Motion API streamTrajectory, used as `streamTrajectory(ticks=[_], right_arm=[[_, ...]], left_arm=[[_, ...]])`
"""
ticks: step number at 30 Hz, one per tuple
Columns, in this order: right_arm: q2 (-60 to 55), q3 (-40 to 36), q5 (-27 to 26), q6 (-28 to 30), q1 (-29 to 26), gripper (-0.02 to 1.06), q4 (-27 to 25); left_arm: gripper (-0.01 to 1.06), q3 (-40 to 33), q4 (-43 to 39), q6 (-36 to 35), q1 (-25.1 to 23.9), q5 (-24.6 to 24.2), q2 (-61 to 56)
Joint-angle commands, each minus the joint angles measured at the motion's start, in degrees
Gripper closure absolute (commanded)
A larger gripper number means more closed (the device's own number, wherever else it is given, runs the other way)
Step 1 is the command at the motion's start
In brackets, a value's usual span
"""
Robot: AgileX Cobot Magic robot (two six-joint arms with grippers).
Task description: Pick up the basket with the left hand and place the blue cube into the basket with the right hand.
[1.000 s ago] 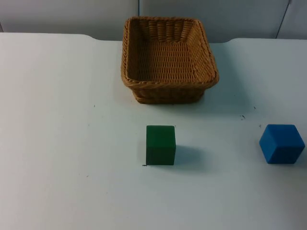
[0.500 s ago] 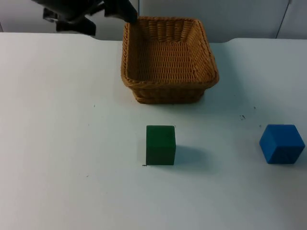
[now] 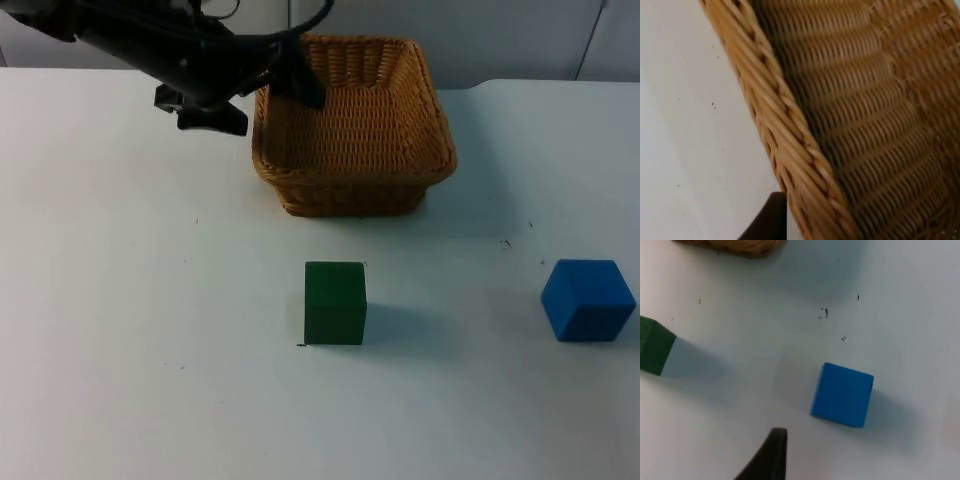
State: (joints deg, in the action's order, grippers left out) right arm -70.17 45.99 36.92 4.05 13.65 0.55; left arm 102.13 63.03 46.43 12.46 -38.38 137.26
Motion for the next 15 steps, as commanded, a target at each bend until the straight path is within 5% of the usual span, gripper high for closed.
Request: streamTrajectory(ticks=[1, 15], right_arm=[[-0.7, 0.2, -1.0, -0.7, 0.5, 0.00, 0.8], [-1.6, 0.2, -3.8, -0.7, 0.5, 0.00, 0.8]], left_arm=[[0.00, 1.2, 0.2, -1.0, 0.3, -0.4, 0.9], [0.03, 9.3, -2.5, -6.6, 0.7, -1.2, 7.3]])
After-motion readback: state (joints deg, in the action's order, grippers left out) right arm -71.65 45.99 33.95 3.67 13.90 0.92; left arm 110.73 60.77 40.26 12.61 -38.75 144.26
